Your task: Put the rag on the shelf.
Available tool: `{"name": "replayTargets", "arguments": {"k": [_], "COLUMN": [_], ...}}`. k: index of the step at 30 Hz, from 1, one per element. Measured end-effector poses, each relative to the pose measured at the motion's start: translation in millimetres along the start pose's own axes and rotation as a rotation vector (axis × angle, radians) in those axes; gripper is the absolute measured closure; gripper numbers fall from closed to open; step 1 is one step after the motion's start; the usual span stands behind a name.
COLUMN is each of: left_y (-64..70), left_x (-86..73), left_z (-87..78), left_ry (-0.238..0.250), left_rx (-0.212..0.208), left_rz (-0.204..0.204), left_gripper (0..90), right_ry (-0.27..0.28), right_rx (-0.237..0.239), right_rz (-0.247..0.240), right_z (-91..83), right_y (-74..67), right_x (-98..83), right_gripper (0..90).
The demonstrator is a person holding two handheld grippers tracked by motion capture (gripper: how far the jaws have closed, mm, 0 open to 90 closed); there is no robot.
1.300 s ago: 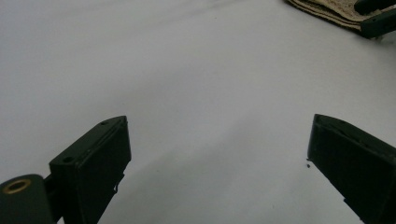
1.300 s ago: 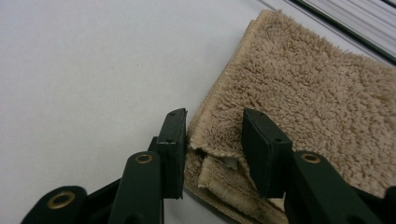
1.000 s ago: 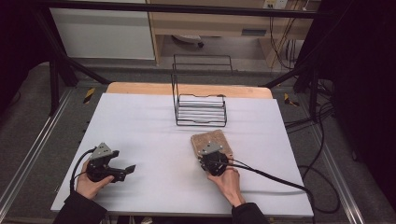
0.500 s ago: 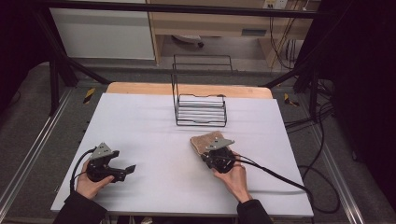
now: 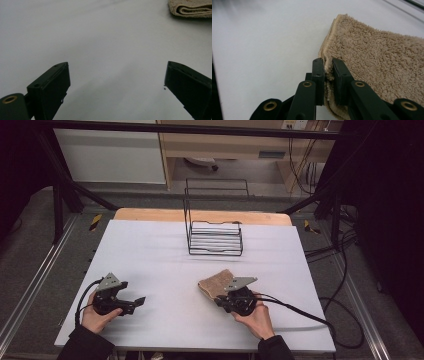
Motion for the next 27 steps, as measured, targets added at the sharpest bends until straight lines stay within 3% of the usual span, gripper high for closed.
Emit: {"name": "replayTargets", "arguments": {"k": [9,15,21,27], "left_y": [0.9,1.5,2.6,3.9], "left_x": [0.4,1.0,2.4,2.8], "left_z": [0.1,1.4,3.5,5.0], "left_ry": [-0.001,-0.003,-0.004,-0.010], "left_rx": [-0.003,-0.003,-0.003,-0.004], "left_rz": [0.000,-0.004,-0.008,-0.005], "left_gripper": [6.0,5.7,5.2,4.9], "right_ry": [-0.023,0.045,0.095,0.068], "right_rx": [0.030,0.021,-0.093,-0.182], "right_rz": [0.009,0.049,0.131,0.227], "right_z": [1.9,-11.9,-30.8,-32.4], "right_y": [-7.0,0.3,29.3,54.6], "right_x": [-9.9,-3.8,-11.5,-29.6], "right_gripper": [75.4,60.3,44.8,45.7]}}
Point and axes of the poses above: each handheld gripper's, and its own axes: z roughly forward along the jaws, x roughly out of its top, y roughly to its right, the point moved 4 cm from there along z, roughly forward along the jaws, and after that the axes turned 3 degrees about -x, right-handed, at the moved point
